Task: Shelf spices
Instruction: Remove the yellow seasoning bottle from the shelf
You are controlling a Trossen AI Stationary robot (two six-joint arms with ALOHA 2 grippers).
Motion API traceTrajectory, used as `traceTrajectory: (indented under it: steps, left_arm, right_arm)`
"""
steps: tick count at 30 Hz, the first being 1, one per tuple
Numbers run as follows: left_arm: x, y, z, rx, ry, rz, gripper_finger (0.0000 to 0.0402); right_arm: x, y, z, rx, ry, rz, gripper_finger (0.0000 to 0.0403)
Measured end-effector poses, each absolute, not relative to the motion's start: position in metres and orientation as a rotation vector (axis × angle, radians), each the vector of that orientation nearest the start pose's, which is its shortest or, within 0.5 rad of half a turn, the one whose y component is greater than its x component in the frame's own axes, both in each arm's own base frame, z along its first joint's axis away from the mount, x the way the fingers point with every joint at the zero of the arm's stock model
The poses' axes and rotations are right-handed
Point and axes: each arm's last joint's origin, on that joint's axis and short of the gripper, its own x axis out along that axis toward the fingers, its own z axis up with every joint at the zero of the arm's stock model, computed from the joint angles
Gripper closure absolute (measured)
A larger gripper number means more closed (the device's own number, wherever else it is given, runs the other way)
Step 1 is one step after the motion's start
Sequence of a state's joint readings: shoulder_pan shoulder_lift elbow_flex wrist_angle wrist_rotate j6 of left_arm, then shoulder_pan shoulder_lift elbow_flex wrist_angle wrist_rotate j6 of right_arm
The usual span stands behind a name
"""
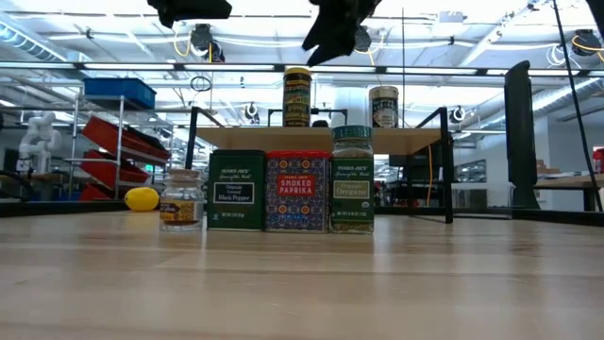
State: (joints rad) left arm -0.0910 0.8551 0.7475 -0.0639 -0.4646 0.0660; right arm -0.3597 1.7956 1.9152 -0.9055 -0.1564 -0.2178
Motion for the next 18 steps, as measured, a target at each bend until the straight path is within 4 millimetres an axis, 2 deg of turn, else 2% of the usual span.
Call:
traceTrajectory:
  steps: [9,18]
  left_arm:
    - [0.189,-0.004,0.320,0.112,0.178,0.367,0.0317]
    - [0.189,-0.004,0.320,0.113,0.177,0.367,0.0317]
  right_arm:
    - [0.370,-0.143,0.368,0.006,0.784,-0.119,0.0062]
    - [0.380,-0.149,0.359,0.064,0.752,-0.041,0.0062]
